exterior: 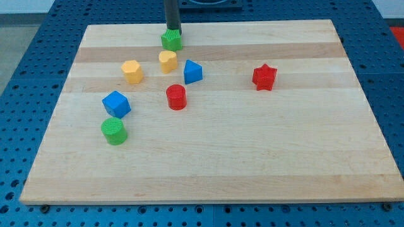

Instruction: Adjust the green star at the top of the yellow heart

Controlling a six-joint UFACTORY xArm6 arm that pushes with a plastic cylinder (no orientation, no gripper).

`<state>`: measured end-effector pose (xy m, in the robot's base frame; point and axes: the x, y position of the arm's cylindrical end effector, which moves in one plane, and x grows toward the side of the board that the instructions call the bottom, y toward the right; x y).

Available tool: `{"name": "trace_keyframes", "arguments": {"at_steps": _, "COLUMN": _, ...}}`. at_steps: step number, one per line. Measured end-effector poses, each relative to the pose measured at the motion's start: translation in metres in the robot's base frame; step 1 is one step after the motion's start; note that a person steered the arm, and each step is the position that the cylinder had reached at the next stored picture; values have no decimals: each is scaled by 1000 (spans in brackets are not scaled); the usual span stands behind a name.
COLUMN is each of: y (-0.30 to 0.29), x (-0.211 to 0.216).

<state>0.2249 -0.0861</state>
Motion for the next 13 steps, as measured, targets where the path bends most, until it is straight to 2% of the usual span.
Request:
{"name": "trace_keyframes", "arguments": {"at_steps": 2, "y": -15, "x": -11}}
{"name": "trace_keyframes", "arguments": {"at_steps": 3, "y": -13, "x": -32}}
{"name": "trace_keyframes", "arguments": {"at_steps": 5, "y": 6, "x": -33}}
{"name": "trace_keyframes", "arguments": {"at_steps": 7, "y": 32, "x": -6}}
{"name": "trace_keyframes", "arguments": {"at_steps": 11, "y": 18, "x": 11}}
{"name": "trace_keyframes", "arguments": {"at_steps": 13, "y": 18, "x": 43}}
